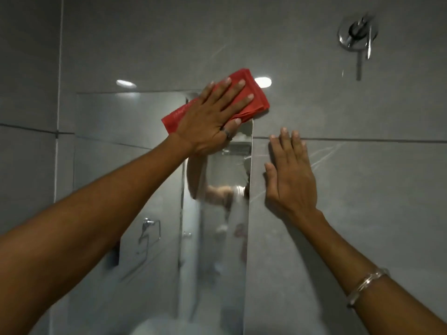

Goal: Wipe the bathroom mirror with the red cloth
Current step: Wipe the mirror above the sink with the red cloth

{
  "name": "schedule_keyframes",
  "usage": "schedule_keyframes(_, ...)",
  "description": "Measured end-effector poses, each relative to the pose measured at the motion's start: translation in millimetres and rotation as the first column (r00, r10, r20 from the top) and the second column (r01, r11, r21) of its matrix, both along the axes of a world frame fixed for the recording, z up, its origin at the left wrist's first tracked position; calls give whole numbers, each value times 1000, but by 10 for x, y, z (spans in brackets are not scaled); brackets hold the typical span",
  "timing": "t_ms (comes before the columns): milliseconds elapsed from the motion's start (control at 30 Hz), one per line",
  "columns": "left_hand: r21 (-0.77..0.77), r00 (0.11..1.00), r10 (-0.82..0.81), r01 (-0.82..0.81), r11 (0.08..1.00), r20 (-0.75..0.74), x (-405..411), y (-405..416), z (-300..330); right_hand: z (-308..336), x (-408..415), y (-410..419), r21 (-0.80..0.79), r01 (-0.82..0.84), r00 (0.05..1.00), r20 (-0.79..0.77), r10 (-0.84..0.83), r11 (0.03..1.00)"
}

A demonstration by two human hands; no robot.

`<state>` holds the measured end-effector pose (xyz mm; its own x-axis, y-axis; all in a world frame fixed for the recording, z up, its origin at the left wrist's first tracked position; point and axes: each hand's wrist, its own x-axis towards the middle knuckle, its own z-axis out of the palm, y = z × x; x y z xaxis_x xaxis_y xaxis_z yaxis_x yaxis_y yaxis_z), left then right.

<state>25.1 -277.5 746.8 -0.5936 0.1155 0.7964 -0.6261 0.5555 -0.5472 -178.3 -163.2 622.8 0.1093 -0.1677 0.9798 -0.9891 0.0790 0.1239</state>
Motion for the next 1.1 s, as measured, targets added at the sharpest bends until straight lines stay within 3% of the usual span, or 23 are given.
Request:
schedule_keyframes(200,-74,971,-27,46,996,239,-49,-6,-1295,-380,-21,76,-74,-181,980,72,187,981)
schedule_keyframes(333,-50,917,-122,152,987,381,-17,-55,-2557,-901,-67,206,9,-209,973,98,207,978)
schedule_keyframes(500,10,892,-143,154,988,429,52,-40,-4191,-1705,-39,306,229,-79,996,-13,85,970)
schedule_keyframes(633,-8,873,-41,52,999,487,60,53,-4866,-2116,-77,285,308,93,976,-216,-26,947)
schedule_keyframes(733,-13,878,-35,46,999,477,65,56,-4776,-1994,-136,275,301,147,967,-244,-73,942)
schedule_keyframes(833,98,953,-118,94,991,278,51,43,-4303,-1588,-155,222,233,163,967,-232,-108,959)
schedule_keyframes(1000,184,991,-65,85,979,-116,-113,34,-2532,-433,-80,77,144,199,972,-152,-177,969)
schedule_keyframes(1100,220,971,-26,80,972,-239,-143,48,-1553,250,54,72,81,187,979,-93,-179,979)
